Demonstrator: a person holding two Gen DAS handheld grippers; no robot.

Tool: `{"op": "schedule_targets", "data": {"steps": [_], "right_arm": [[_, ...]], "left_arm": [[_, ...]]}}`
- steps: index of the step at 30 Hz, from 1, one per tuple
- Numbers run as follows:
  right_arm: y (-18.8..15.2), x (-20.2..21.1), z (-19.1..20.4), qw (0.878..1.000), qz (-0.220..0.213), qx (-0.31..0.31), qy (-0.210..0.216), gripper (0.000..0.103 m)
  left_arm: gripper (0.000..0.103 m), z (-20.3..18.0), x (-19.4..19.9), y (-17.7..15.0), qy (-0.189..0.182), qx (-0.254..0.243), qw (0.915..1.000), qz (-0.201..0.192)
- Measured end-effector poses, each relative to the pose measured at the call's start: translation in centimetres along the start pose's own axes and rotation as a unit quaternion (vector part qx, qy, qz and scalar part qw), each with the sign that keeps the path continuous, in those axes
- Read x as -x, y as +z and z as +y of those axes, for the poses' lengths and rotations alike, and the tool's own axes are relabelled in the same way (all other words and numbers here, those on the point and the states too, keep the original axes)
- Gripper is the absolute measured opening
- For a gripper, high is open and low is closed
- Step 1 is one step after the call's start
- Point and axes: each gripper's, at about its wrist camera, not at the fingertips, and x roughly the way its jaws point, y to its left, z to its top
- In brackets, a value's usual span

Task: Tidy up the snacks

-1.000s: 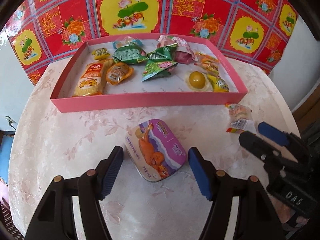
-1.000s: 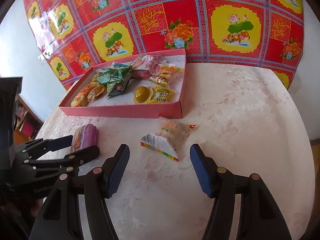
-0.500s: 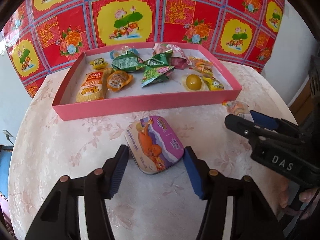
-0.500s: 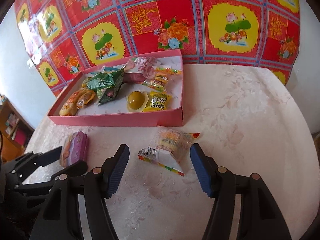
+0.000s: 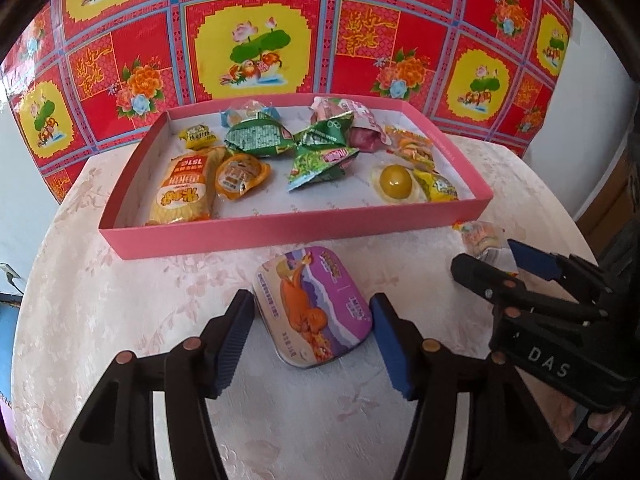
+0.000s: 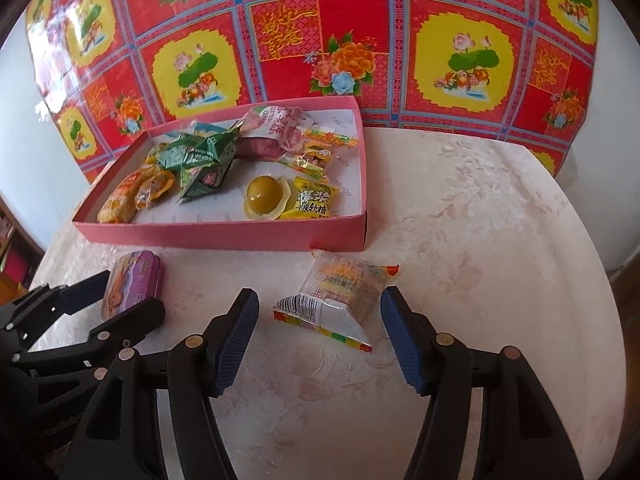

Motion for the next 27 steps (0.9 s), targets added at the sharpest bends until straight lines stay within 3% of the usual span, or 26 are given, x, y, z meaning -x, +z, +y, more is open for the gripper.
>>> {"op": "schedule_targets", "data": {"steps": [7,27], "right_arm": [[-0.1,0.2,-0.7,1.000,-0.004,-0.017,-0.005,0.051],[-1.7,2.3,-1.2,1.000,-0.010,-0.021,0.011,0.041]], "left_arm": [[0.054,0.7,0.2,0.0,-0.008,0.008,0.9999,-0.004],[0.054,1.4,3.1,-0.1,-0.024,0.026,0.9991,-0.026]]}}
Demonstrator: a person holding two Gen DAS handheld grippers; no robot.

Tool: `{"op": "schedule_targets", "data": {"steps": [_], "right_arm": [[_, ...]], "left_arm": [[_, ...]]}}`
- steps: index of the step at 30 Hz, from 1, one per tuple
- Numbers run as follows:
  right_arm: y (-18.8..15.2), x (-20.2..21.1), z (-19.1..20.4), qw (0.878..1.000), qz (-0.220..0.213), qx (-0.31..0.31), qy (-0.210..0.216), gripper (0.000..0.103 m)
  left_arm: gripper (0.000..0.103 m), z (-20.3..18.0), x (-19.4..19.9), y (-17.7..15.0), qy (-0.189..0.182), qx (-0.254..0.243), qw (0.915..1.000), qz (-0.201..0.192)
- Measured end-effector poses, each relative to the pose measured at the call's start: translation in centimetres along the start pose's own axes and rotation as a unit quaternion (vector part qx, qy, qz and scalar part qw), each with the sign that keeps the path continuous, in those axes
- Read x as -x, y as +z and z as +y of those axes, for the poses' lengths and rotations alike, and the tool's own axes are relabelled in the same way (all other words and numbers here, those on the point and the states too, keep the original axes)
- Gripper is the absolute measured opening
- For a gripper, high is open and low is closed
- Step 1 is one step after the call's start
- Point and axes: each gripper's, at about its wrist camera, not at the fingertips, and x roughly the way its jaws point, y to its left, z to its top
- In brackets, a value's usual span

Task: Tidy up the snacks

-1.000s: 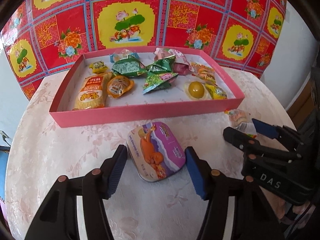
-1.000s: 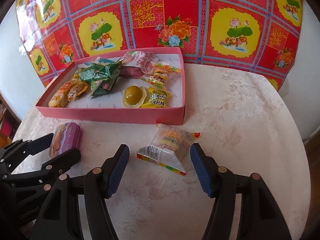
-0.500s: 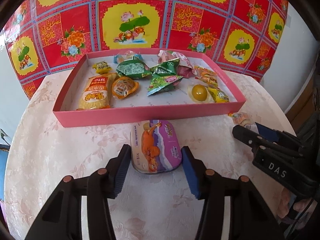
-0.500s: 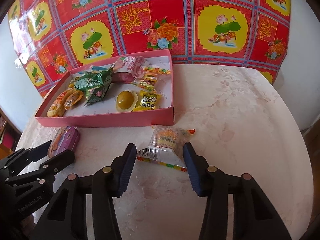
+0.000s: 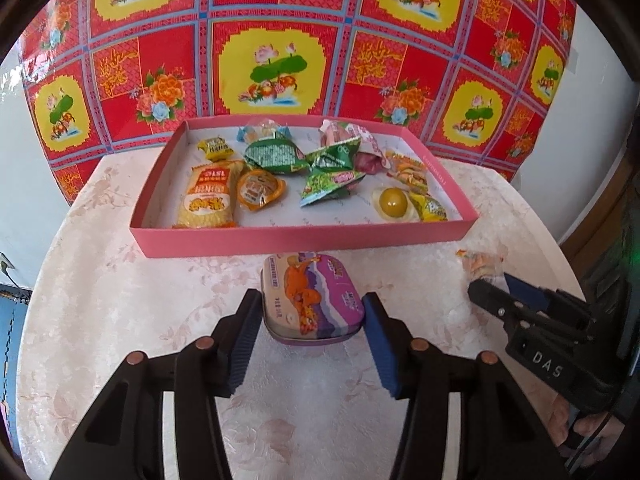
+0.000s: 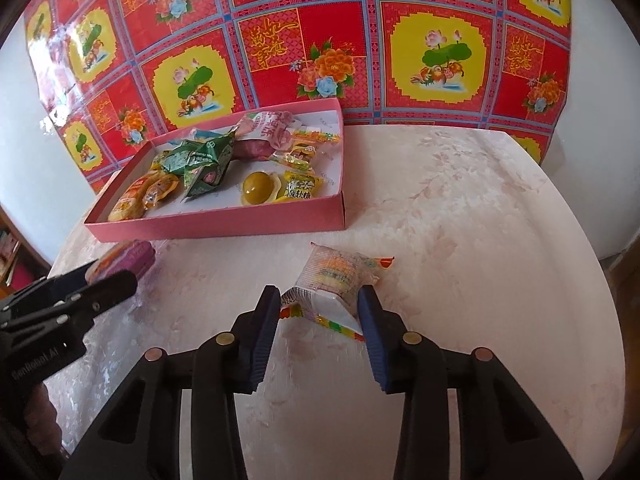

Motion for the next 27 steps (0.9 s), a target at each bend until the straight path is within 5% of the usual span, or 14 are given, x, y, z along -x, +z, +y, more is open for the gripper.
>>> {"op": "schedule_targets", "data": {"steps": [4,7,15,18,20,27], "right_arm": [[-0.1,1.0,0.0,1.000,-0.013,0.001,0.005,0.038],[-0.1,1.8,0.2,1.000,-0.020,0.009,0.007,0.003],[-0.2,2.5,-0.5,1.000,-0.018,-0.010,0.014,0.003],[0.2,2.4,-0.6,0.999,-0.016,-0.015,0.033,0.014],[0.4,2.1,-0.5,0.999,-0.011,-0.013,0.030,0.038],[1.1,-0.1,0.2,1.000,0.008,0.013,0.019,0.060]], "left_arm": [[0.054,-0.1,1.1,0.3,-0.001,0.000,0.9999,-0.013],[0.054,-0.1,1.9,0.5,0.001,0.001,0.9997,-0.023],[0.054,-0.2,3.2,0.5,0.006,0.004,0.9995,-0.032],[0.054,-0.1,3.3,0.4,0.005,0.006,0.9995,-0.032],[0.054,0.0,3.4,0.3,0.005,0.007,0.9995,-0.032],[0.054,0.4,3.1,0.3,0.005,0.011,0.9995,-0.028]]}}
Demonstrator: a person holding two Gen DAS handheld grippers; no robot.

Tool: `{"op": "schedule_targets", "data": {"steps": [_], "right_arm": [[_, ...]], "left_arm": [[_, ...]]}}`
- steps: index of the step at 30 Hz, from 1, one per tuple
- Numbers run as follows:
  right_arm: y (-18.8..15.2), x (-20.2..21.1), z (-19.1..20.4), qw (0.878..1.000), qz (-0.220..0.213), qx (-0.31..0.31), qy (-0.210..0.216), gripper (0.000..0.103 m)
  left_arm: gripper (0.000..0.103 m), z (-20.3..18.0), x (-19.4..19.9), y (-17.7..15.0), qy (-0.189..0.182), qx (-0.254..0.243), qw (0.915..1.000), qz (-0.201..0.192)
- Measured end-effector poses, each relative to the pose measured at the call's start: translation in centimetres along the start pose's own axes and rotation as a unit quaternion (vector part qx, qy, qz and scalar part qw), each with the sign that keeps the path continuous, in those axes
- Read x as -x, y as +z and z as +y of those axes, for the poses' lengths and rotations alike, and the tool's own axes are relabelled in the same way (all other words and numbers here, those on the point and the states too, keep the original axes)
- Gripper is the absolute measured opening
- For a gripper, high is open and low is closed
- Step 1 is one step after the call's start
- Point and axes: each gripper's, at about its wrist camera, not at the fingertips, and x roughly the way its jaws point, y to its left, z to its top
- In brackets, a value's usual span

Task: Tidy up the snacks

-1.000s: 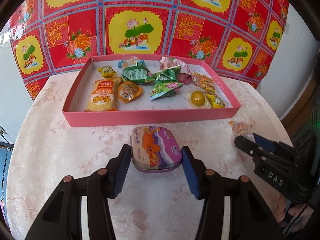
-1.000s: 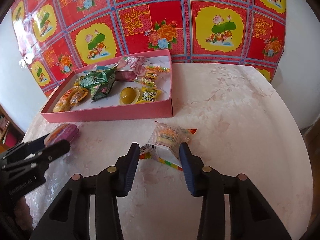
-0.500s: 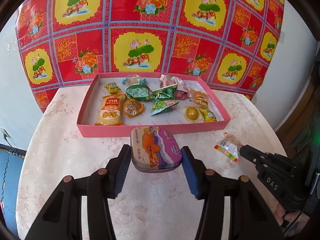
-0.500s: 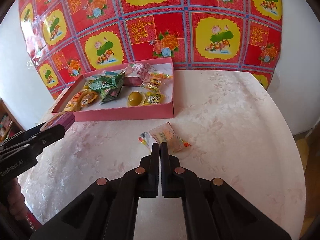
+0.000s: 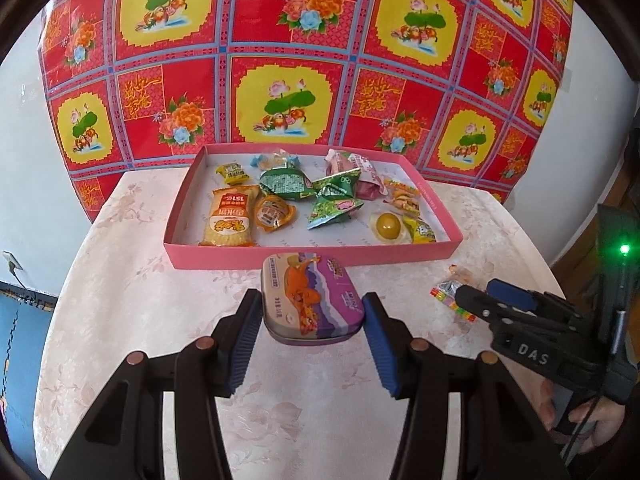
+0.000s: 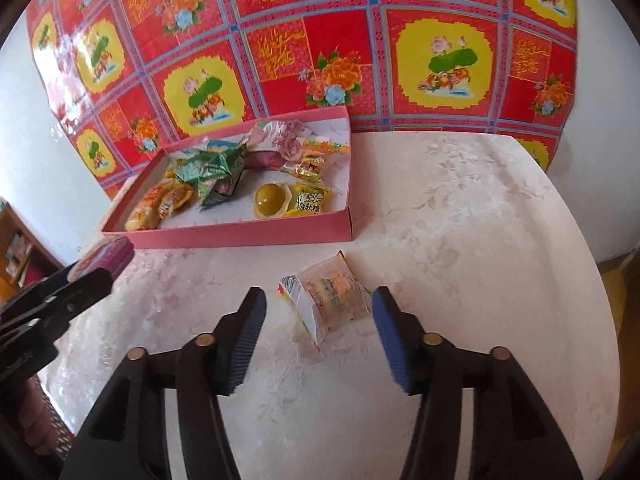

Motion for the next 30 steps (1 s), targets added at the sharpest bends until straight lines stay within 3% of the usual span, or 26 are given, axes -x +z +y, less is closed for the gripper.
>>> {"op": "schedule_targets", "data": {"steps": [2,8,10,11,13,30], "right_arm": [[0.2,-0.5,0.3,1.000,0.002,0.013,-0.010,0.066],[0.3,-1.9,0.3,1.000,0.024,0.009,-0.015,0.066],[0.2,-1.8,0.4,0.999,0.021,0.016,-0.021,0.059],[0.2,-1.7,0.4,0.999,0.018,0.017,-0.021,0.045],[0.2,-1.6,0.2,1.000,0.018,0.010,-0.014,0.039],[2.4,1.8,1.2,0.999,-0.034,0.013,0.024,0.038]], "left_arm": [[0.054,0.2,-0.2,0.0,0.001,0.002,1.0000,0.002],[0.054,0.6,-0.8,0.0,0.003,0.007,0.9999,0.009],[0.054,0.7,-0.9,0.1,0.003,0.007,0.9999,0.010],[0.054,0.7,-1.0,0.1,0.003,0.007,0.9999,0.011],[0.054,0.7,-1.1,0.1,0.003,0.007,0.9999,0.011],[0.054,1.3,-1.6,2.7,0.007,0.007,0.9999,-0.008]]}}
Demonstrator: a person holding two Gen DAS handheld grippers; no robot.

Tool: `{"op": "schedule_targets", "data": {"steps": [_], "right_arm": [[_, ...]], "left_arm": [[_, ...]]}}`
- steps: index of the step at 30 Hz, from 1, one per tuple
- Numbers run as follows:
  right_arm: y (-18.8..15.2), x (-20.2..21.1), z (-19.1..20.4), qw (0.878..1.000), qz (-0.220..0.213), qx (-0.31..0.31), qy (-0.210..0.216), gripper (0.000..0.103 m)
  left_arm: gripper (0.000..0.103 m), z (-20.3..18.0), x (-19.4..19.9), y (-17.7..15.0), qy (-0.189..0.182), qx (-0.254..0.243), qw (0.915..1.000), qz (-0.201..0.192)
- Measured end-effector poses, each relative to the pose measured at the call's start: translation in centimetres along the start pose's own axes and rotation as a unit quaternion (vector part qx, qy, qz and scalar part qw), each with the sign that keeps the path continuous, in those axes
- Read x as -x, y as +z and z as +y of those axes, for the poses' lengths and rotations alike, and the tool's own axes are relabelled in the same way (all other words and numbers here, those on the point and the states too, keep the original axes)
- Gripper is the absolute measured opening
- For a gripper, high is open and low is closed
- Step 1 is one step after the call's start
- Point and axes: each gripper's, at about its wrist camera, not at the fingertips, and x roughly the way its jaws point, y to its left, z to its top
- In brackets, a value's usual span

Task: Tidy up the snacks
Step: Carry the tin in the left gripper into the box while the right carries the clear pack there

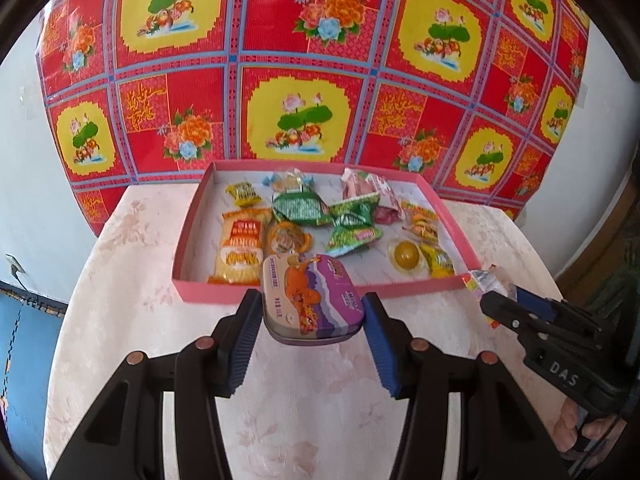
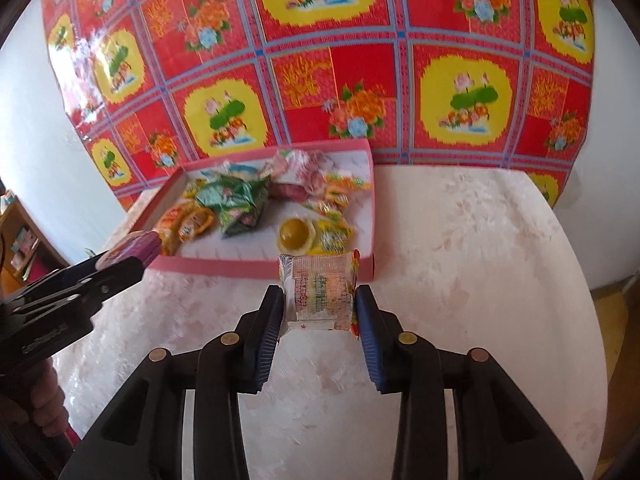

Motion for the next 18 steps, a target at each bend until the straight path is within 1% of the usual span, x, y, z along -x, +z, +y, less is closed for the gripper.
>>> {"op": "schedule_targets", "data": {"steps": [11,18], "right_arm": [[2.8,-1.9,1.5,1.000,-0.014,0.011,0.014,0.038],[4.3,-4.0,1.7,1.000,-0.012,0.008,0.018,0.038]], "left_arm": [[0.054,0.0,-2.1,2.8,0.001,0.004,1.0000,-0.007],[0.054,0.3,-4.0,3.6,0.003,0.005,1.0000,0.001]]}}
